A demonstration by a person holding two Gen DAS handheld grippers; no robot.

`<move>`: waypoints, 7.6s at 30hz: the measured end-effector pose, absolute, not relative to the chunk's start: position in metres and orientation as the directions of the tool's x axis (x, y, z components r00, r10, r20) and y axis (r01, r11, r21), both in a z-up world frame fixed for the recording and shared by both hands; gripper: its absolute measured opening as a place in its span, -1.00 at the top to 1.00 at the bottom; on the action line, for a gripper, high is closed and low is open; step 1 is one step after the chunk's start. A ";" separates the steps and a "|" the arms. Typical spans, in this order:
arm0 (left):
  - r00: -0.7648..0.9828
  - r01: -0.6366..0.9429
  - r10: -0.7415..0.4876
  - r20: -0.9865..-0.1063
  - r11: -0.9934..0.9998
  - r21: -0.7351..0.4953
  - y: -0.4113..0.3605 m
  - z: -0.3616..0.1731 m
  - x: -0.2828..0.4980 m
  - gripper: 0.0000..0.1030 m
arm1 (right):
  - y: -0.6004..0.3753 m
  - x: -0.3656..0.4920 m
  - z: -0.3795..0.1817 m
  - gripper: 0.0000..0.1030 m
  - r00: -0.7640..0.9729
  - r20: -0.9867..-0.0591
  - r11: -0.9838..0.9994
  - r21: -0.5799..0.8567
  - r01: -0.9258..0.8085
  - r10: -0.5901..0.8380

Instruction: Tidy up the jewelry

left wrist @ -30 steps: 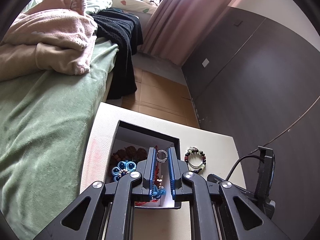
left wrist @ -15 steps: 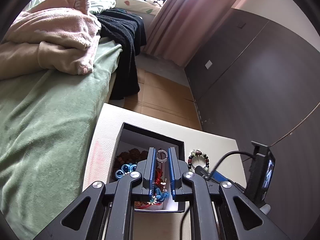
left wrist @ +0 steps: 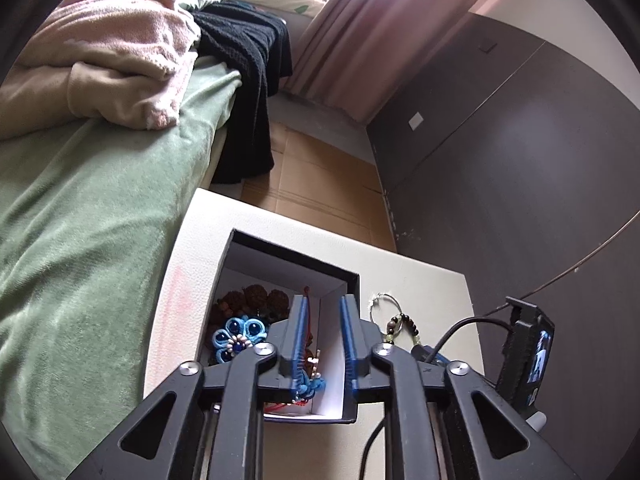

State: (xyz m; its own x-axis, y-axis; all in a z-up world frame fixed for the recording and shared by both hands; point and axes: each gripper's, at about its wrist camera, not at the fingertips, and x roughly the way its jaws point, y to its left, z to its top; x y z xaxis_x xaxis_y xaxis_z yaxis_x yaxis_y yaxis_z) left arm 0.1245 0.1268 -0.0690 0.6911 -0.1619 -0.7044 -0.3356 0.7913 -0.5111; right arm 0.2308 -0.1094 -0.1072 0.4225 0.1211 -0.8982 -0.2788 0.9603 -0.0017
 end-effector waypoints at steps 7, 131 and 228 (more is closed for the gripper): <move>0.712 -0.356 -0.131 -0.690 0.780 -0.515 0.131 -0.064 0.118 -0.34 | -0.136 0.240 -0.108 0.84 0.345 -0.892 0.951 0.231 -0.207 0.292; 0.525 -0.227 0.032 -0.850 0.968 -0.104 0.035 -0.041 0.183 0.97 | -0.241 0.231 -0.064 -0.66 0.310 -0.707 0.756 0.652 -0.063 0.636; 0.797 -0.330 0.210 -0.567 0.937 -0.117 0.033 -0.005 0.012 -0.99 | -0.170 0.104 0.019 -1.00 0.555 -0.655 0.836 0.235 -0.495 0.513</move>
State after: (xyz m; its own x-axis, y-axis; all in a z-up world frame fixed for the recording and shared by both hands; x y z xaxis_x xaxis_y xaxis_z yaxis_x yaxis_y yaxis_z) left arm 0.0121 0.0330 -0.0052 0.7967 0.2102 -0.5667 -0.3301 0.9367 -0.1167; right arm 0.1038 -0.1700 0.0194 0.5554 0.5126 -0.6548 -0.4951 0.8365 0.2349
